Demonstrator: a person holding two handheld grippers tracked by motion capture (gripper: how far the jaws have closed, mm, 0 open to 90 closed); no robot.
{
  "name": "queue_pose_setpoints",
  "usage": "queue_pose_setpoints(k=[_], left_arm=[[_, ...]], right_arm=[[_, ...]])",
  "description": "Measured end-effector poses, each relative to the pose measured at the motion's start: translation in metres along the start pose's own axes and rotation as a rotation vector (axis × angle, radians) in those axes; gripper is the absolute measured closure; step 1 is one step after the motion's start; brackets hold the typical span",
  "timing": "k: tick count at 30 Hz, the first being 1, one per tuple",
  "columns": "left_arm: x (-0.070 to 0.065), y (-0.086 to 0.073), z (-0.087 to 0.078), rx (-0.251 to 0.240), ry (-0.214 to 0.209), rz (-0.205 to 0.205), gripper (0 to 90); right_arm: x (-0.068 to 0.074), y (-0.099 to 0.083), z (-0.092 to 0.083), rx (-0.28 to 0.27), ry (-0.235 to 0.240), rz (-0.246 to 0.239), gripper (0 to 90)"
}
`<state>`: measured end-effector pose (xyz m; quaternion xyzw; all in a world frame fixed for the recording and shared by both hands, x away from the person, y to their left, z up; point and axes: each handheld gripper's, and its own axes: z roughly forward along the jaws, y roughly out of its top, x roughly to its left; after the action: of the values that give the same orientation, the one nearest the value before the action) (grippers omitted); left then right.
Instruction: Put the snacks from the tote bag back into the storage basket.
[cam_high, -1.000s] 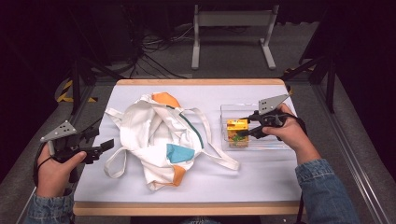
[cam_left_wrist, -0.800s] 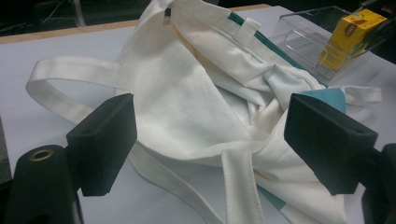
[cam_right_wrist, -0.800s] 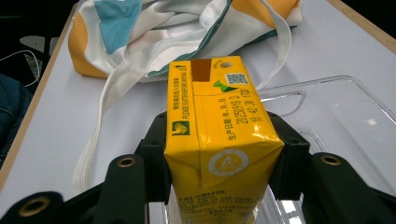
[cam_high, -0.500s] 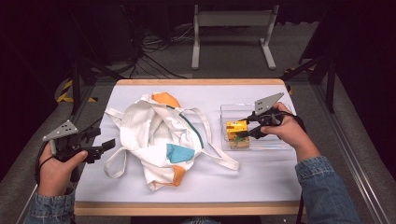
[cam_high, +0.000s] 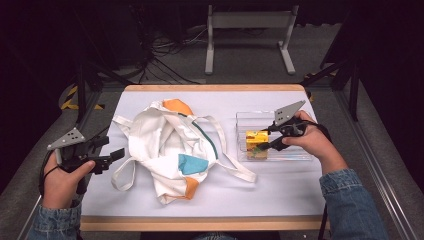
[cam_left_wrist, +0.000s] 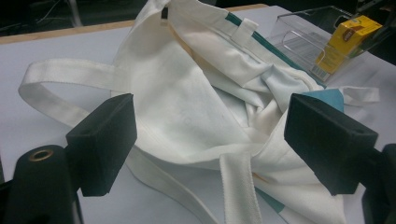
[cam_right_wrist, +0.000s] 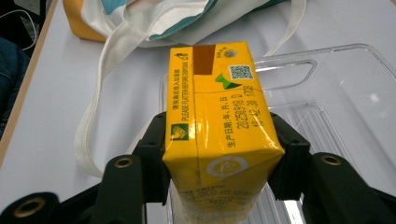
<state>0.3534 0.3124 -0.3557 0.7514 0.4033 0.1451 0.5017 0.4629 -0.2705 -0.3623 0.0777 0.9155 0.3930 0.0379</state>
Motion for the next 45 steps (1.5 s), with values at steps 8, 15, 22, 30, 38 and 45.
queue_pose_setpoints(k=[8, 15, 22, 30, 38, 45], left_arm=[[0.000, 0.003, 0.005, 0.000, -0.009, 0.002, 17.9], [-0.001, 0.004, 0.007, 0.005, -0.016, 0.005, 17.9], [-0.001, 0.003, 0.005, 0.002, -0.011, 0.002, 17.9], [-0.001, 0.001, 0.002, 0.005, -0.004, 0.005, 17.9], [-0.001, 0.000, 0.001, 0.006, -0.006, 0.005, 17.1], [-0.001, -0.005, 0.000, 0.012, 0.002, 0.009, 16.5]], right_arm=[[0.003, -0.005, -0.006, 0.017, -0.015, 0.015, 47.6], [0.005, -0.004, -0.008, 0.012, -0.020, 0.019, 44.0], [0.007, 0.001, -0.013, -0.047, -0.050, 0.040, 30.0], [0.015, 0.017, -0.031, -0.130, -0.131, 0.055, 22.2], [0.025, 0.017, -0.048, -0.171, -0.217, 0.120, 20.7], [0.043, 0.009, -0.072, -0.224, -0.346, 0.228, 20.3]])
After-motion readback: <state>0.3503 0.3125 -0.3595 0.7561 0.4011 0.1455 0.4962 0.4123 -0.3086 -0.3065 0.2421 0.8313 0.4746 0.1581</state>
